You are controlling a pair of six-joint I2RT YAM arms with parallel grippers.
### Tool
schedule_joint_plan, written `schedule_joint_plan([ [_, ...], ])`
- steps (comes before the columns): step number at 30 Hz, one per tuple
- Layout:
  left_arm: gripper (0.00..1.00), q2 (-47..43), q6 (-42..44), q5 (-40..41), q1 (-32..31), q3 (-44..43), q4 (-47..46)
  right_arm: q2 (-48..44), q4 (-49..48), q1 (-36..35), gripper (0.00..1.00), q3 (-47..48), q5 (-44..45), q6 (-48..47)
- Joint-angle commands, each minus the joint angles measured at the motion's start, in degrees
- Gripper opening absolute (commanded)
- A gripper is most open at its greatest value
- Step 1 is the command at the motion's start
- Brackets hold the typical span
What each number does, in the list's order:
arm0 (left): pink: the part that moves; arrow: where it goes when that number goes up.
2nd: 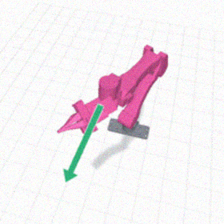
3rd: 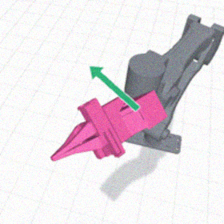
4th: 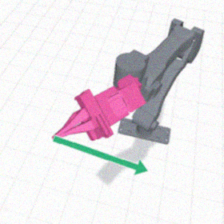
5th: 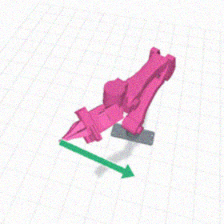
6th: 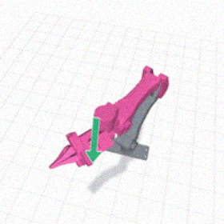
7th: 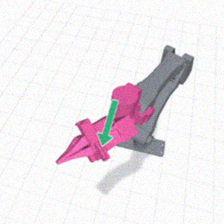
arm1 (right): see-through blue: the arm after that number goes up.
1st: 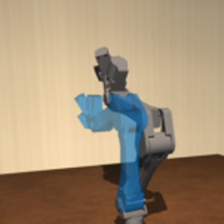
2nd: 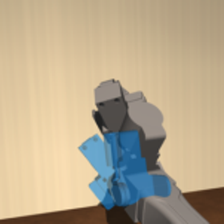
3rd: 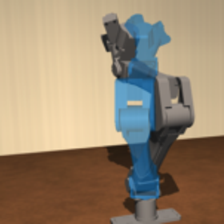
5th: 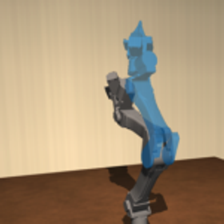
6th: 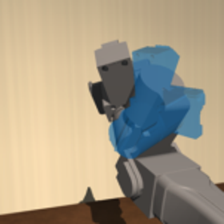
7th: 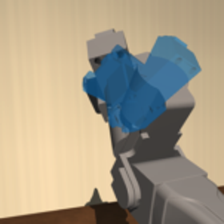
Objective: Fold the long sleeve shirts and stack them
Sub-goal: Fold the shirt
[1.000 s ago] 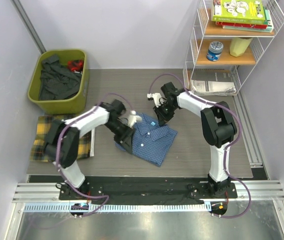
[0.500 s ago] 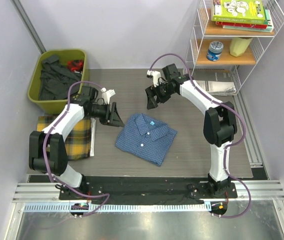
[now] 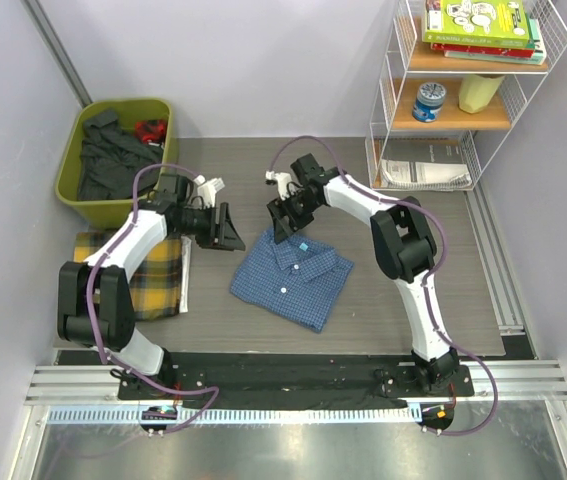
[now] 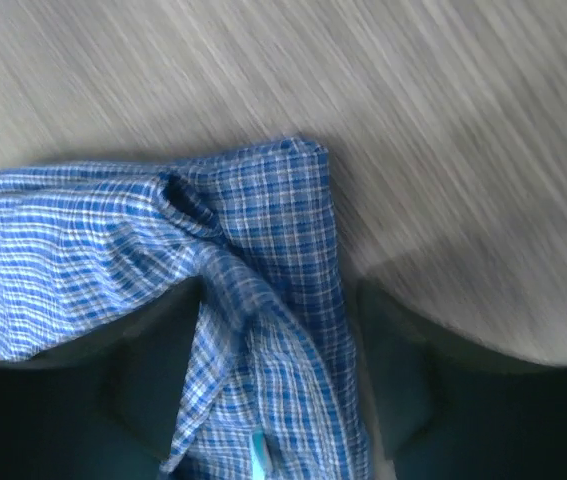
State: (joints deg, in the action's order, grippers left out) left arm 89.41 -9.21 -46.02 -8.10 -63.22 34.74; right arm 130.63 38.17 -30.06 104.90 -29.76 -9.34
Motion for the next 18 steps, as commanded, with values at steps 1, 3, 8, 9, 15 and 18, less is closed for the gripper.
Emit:
schedule_joint_plan([
  [1,0.5,-0.4,-5.9,-1.1,2.4,4.6,-7.6,0.5,0.8,0.2,0.41,1.3,-4.1,-4.4],
  [3,0.49,-1.7,-11.1,-1.8,3.2,8.8,-10.9,-0.5,0.6,0.1,0.25,-0.8,-7.3,-5.7],
  [8,0.56,-4.9,-14.7,-4.3,2.6,17.1,-20.7,-5.5,-3.2,-0.9,0.01,-8.4,-14.9,-8.6],
  [9,0.57,-5.2,-14.5,-4.3,2.4,18.7,-21.6,-6.6,-3.8,-0.9,0.01,-9.4,-15.8,-9.3],
  [15,0.73,-2.7,-10.7,-1.8,0.7,20.6,-26.3,-9.7,-4.4,-0.9,0.02,-11.4,-19.0,-11.3],
  [18,0.8,0.1,-8.2,-2.6,-1.4,19.8,-27.6,-10.8,-4.4,-0.9,0.02,-12.0,-19.3,-12.8],
])
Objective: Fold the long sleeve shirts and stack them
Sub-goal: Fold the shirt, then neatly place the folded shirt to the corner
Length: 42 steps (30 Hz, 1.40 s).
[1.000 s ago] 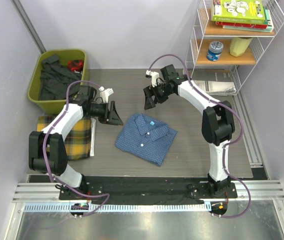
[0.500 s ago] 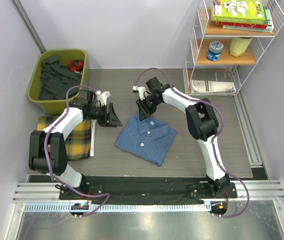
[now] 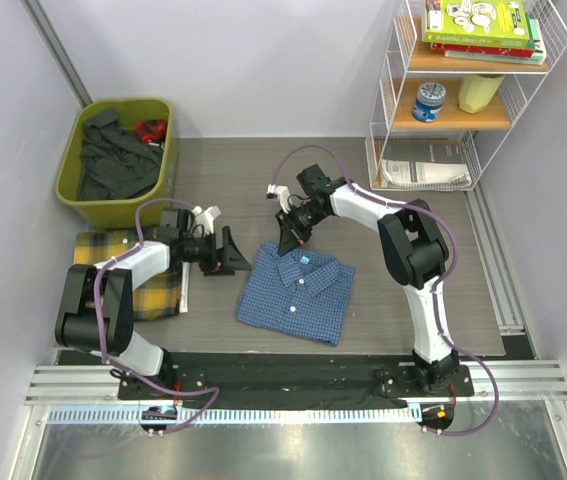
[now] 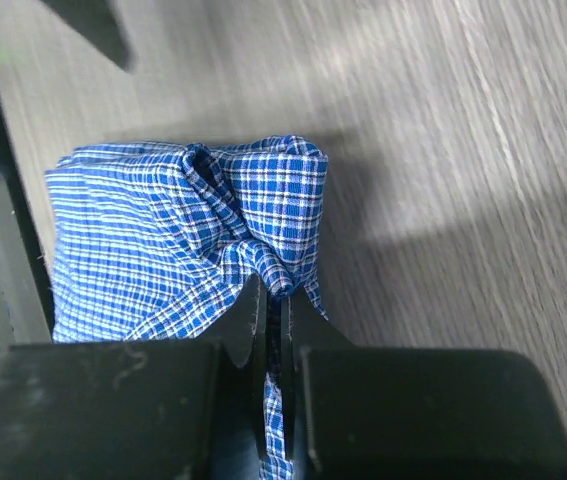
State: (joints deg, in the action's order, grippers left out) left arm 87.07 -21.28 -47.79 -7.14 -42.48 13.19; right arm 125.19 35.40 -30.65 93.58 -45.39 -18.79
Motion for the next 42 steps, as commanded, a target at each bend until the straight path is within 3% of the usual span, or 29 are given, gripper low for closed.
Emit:
schedule_joint_plan([
  [1,0.81,3.2,4.0,-1.1,-2.9,-1.2,-6.4,-5.9,-1.7,-0.3,0.02,-0.8,-3.8,-3.7],
  [12,0.82,9.2,3.1,0.9,-7.6,-1.7,-15.5,-9.7,-1.9,-0.8,0.02,-3.3,-4.5,-7.1],
  [25,0.77,16.7,-5.3,-10.1,-8.3,1.7,-33.2,-14.4,-2.4,-1.6,0.01,-5.0,-6.6,-10.0],
  [28,0.65,16.7,-8.9,-11.4,-8.3,2.6,-35.6,-15.0,-2.5,-1.6,0.02,-5.0,-6.5,-10.0],
  [29,0.56,16.3,-9.6,-11.4,-8.3,2.6,-35.5,-15.1,-2.6,-1.6,0.02,-5.1,-6.5,-10.0],
  [31,0.47,13.8,-10.4,-11.4,-8.3,1.8,-32.5,-15.6,-2.6,-1.6,0.01,-5.2,-6.0,-10.0],
  [32,0.37,13.0,-10.4,-11.5,-8.4,1.5,-30.8,-15.8,-2.6,-1.6,0.01,-5.4,-5.9,-10.2],
  [35,0.15,9.1,-6.9,-10.1,-8.3,-1.2,-18.9,-15.7,-2.7,-1.6,0.02,-5.5,-5.9,-10.2],
  [36,0.09,7.5,-3.8,-9.5,-8.2,-3.5,-11.1,-15.7,-2.7,-1.6,0.02,-5.5,-5.6,-10.1],
  [37,0.0,6.6,-2.2,-8.8,-8.0,-4.7,-7.2,-15.7,-2.8,-1.7,0.06,-5.4,-5.4,-9.7],
  [38,0.0,5.9,-0.8,-7.9,-7.9,-5.8,-3.7,-15.6,-2.8,-1.7,0.12,-5.3,-5.3,-9.3],
  [39,0.0,4.7,3.0,-7.1,-7.5,-8.8,4.9,-15.6,-3.1,-1.7,0.26,-5.0,-4.2,-8.5],
  [41,0.0,4.3,7.6,-5.0,-7.5,-12.9,15.6,-16.1,-3.8,-1.7,0.44,-4.6,-2.5,-5.0],
  [42,0.0,4.4,10.0,-1.1,-7.5,-17.3,25.7,-16.4,-4.1,-1.6,0.75,-4.1,0.0,-3.9],
])
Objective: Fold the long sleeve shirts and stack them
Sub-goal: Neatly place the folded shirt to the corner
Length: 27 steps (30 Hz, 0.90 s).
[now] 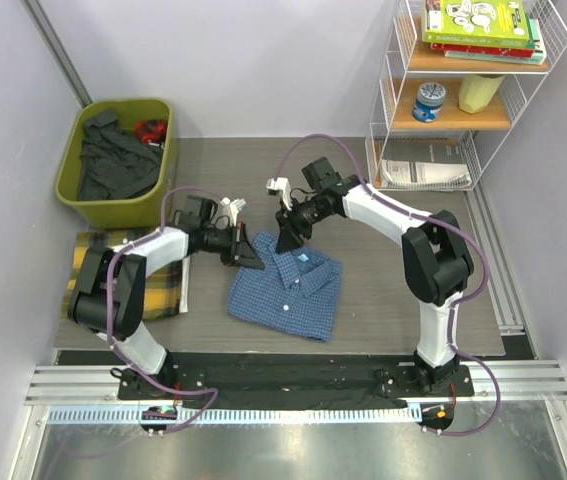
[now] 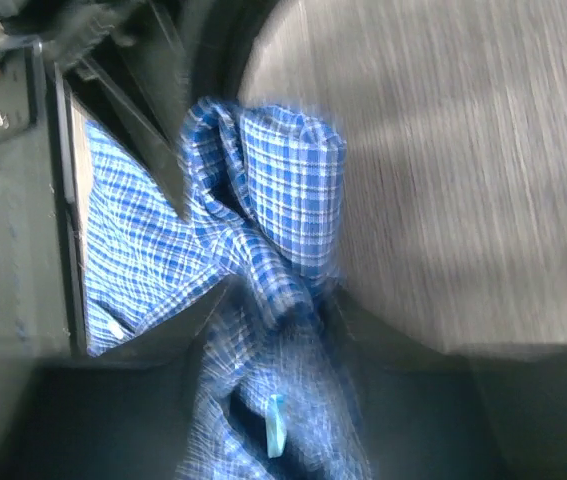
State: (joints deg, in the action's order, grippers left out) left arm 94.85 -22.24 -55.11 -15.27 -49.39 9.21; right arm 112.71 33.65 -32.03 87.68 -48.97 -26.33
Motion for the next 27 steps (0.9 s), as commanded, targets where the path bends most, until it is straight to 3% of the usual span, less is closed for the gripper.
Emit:
schedule_joint_plan([
  [1,0.0,-3.2,15.3,8.6,0.7,-12.5,34.9,-4.2,-2.4,-0.2,0.89,1.9,4.9,4.7],
  [3,0.0,-3.3,19.3,14.4,1.7,-17.0,41.9,-5.6,-2.4,0.1,0.99,2.0,6.6,6.2],
  [4,0.0,-3.4,21.9,16.8,2.1,-18.5,48.3,-6.1,-2.5,0.6,0.99,1.7,7.7,6.5],
  [11,0.0,-6.5,26.9,35.1,5.6,-27.4,64.6,-9.8,-2.5,2.1,1.0,-2.0,15.4,9.4],
  [27,0.0,-13.3,28.9,47.3,19.7,-41.6,74.4,-17.6,-0.2,3.6,1.0,-8.6,18.5,13.9],
])
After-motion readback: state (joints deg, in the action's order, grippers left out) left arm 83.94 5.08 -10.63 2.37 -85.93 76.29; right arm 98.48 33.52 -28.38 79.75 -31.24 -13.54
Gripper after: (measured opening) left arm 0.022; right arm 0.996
